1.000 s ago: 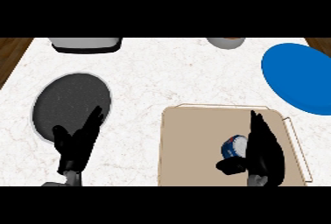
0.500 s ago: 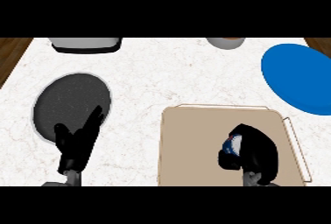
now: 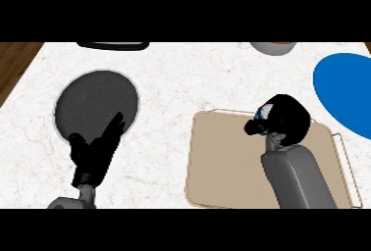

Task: Pick the can from the tray and place it in the plate

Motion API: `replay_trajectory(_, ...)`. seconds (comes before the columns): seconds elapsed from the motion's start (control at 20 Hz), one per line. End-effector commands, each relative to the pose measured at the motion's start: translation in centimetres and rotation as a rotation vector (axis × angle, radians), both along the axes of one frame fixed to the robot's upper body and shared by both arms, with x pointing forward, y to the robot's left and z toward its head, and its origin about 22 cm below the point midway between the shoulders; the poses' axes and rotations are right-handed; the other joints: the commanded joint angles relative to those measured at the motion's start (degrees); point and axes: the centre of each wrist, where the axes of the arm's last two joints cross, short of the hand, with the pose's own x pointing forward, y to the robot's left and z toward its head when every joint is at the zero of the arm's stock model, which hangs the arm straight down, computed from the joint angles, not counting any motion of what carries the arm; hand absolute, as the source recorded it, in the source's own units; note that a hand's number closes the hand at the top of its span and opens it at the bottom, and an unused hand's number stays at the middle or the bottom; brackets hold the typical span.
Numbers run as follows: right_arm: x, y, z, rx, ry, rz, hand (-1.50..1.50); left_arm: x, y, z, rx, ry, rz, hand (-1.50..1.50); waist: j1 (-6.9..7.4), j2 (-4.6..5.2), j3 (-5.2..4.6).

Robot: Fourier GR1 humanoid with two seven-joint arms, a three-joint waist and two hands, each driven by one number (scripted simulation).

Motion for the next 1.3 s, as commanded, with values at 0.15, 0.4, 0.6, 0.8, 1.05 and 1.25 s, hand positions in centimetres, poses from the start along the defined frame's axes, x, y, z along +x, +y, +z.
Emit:
replay_trajectory(0.15,5.9,-0.5,6.4,-0.158,-0.351,-0.233,1.50,0.2,-0.6,-0.4,0.014,0.029,-0.052,0.00,3.00,1.03,-0.27)
replay_trajectory(0.4,8.1,-0.8,8.8,-0.214,-0.519,-0.356,1.50,0.4,-0.9,-0.4,0.004,0.029,-0.058,0.00,3.03,0.93,-0.21)
replay_trajectory(0.6,9.2,-1.9,9.9,-0.217,-0.633,-0.465,1.50,0.5,-1.2,-0.6,0.002,0.041,-0.043,0.00,1.64,0.80,-0.18)
replay_trajectory(0.8,9.4,-3.9,9.0,-0.185,-0.734,-0.555,1.50,0.2,0.2,-0.5,0.012,0.042,-0.024,0.00,0.97,0.58,-0.06)
replay_trajectory(1.05,9.1,-6.1,6.2,-0.181,-0.867,-0.599,1.50,0.6,0.5,-0.2,0.009,0.042,0.001,0.00,-0.82,0.34,0.01)
replay_trajectory(1.25,9.8,-9.6,4.6,-0.263,-0.847,-0.655,1.50,0.1,0.1,-0.5,-0.003,0.035,-0.002,0.00,-1.05,0.02,-0.07)
